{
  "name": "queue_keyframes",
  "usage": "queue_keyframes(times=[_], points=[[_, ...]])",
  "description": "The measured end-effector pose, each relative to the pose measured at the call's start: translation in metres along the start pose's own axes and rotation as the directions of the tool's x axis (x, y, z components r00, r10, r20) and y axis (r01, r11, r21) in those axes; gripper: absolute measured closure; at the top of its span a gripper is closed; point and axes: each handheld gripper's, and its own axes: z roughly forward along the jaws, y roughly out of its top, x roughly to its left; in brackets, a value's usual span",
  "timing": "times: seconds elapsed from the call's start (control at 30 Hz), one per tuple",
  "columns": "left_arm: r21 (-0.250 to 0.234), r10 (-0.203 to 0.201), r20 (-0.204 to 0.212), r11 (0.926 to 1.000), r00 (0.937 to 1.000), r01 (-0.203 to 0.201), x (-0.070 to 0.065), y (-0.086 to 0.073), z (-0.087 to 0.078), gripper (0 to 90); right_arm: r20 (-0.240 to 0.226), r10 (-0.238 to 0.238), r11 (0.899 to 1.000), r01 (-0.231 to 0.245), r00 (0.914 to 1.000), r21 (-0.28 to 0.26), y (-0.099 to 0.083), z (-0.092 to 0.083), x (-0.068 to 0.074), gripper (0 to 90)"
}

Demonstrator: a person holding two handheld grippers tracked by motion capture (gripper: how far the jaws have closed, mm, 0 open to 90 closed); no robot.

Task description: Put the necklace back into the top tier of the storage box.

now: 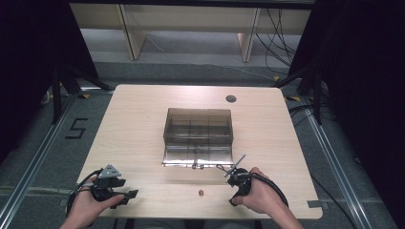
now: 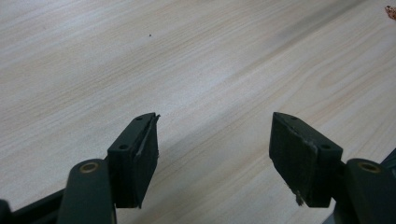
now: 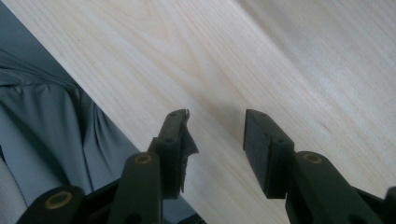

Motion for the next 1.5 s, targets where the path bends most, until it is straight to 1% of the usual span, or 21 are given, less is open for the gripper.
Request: queue_keyframes(times=[0.2, 0.23, 0.27, 0.3, 0.33, 0.43, 0.47, 0.53, 0.6, 0.73, 0.77, 0.83, 0.97, 1.03, 1.07, 1.1, 1.13, 1.27, 1.3, 1.33, 1.5], points=[[0.0, -0.001, -0.002, 1.0, 1.0, 0.001, 0.0, -0.001, -0.001, 32.6, 0.005, -0.007, 1.0, 0.007, 1.0, 0.011, 0.008, -0.001, 0.008, 61.9], [-0.001, -0.002, -0.003, 1.0, 1.0, 0.002, 0.0, -0.001, -0.001, 32.6, 0.001, -0.038, 0.999, 0.038, 0.9993, 0.002, 0.009, 0.0, 0.008, 61.9], [-0.001, 0.0, -0.003, 1.0, 1.0, 0.0, 0.0, -0.001, -0.001, 32.7, 0.003, -0.014, 1.0, 0.014, 0.9999, 0.017, 0.011, -0.001, 0.011, 61.9], [-0.002, 0.0, -0.002, 1.0, 1.0, 0.0, 0.0, -0.001, -0.001, 32.6, 0.004, -0.043, 0.999, 0.043, 0.9991, 0.005, 0.013, 0.0, 0.01, 62.1], [-0.003, 0.001, -0.001, 1.0, 1.0, -0.001, 0.0, 0.0, -0.001, 32.6, -0.001, -0.029, 0.999, 0.03, 0.9996, 0.022, 0.015, 0.0, 0.013, 62.3], [-0.002, -0.014, -0.007, 0.9999, 0.9999, 0.014, -0.001, -0.001, 0.0, 32.6, -0.019, -0.075, 0.997, 0.075, 0.997, -0.004, 0.02, 0.001, 0.015, 62.7], [0.002, -0.017, -0.005, 0.9999, 0.9998, 0.017, -0.001, -0.001, 0.0, 32.6, 0.001, -0.077, 0.997, 0.077, 0.997, 0.008, 0.022, 0.001, 0.016, 62.7], [0.001, 0.004, 0.0, 1.0, 1.0, -0.004, 0.0, 0.0, -0.001, 32.7, 0.002, -0.087, 0.996, 0.087, 0.9962, 0.012, 0.025, 0.001, 0.017, 63.0], [0.0, 0.002, 0.0, 1.0, 1.0, -0.002, 0.0, -0.001, 0.0, 32.7, -0.003, -0.132, 0.991, 0.132, 0.9913, 0.004, 0.028, 0.002, 0.015, 63.1], [0.0, 0.004, -0.006, 1.0, 1.0, -0.004, 0.0, 0.0, 0.0, 32.7, 0.007, -0.126, 0.992, 0.126, 0.992, 0.01, 0.034, 0.004, 0.02, 63.4], [-0.002, -0.017, -0.006, 0.9999, 0.9998, 0.017, -0.001, -0.001, 0.0, 32.7, 0.0, -0.157, 0.988, 0.157, 0.9876, 0.004, 0.036, 0.005, 0.019, 63.4], [-0.001, -0.014, -0.005, 0.9999, 0.9999, 0.014, -0.001, -0.001, 0.0, 32.7, 0.006, -0.128, 0.992, 0.128, 0.9917, 0.016, 0.039, 0.005, 0.025, 63.5], [-0.002, -0.017, -0.006, 0.9998, 0.9998, 0.017, -0.001, -0.001, 0.0, 32.7, 0.006, -0.173, 0.985, 0.173, 0.985, 0.009, 0.045, 0.007, 0.026, 63.6], [-0.002, -0.016, -0.006, 0.9999, 0.9999, 0.016, -0.001, -0.001, 0.0, 32.6, 0.002, -0.155, 0.988, 0.155, 0.9879, 0.025, 0.048, 0.007, 0.03, 63.8], [-0.002, -0.016, -0.006, 0.9999, 0.9999, 0.016, -0.001, -0.001, 0.0, 32.6, 0.002, -0.176, 0.984, 0.176, 0.9843, 0.015, 0.05, 0.008, 0.029, 63.8], [-0.003, -0.016, -0.005, 0.9999, 0.9999, 0.016, -0.001, -0.001, 0.0, 32.6, -0.002, -0.152, 0.988, 0.152, 0.9884, 0.018, 0.051, 0.008, 0.031, 63.8], [0.0, -0.014, -0.004, 0.9999, 0.9999, 0.014, -0.001, -0.001, 0.0, 32.6, -0.001, -0.185, 0.983, 0.185, 0.9828, 0.014, 0.053, 0.008, 0.03, 63.8], [-0.001, -0.015, -0.004, 0.9999, 0.9999, 0.015, -0.001, -0.001, 0.0, 32.6, 0.003, -0.168, 0.985, 0.168, 0.9858, 0.03, 0.058, 0.007, 0.035, 63.8], [-0.001, -0.014, -0.004, 0.9999, 0.9999, 0.014, -0.001, -0.001, 0.0, 32.6, -0.001, -0.198, 0.98, 0.198, 0.9803, 0.015, 0.059, 0.008, 0.033, 63.8], [-0.001, -0.014, -0.004, 0.9999, 0.9999, 0.014, -0.001, -0.001, 0.0, 32.6, 0.0, -0.181, 0.983, 0.181, 0.9835, 0.022, 0.06, 0.008, 0.035, 63.8], [-0.002, -0.015, -0.004, 0.9999, 0.9999, 0.015, -0.001, -0.001, 0.0, 32.6, -0.005, -0.21, 0.977, 0.21, 0.9776, 0.021, 0.066, 0.01, 0.037, 63.7]])
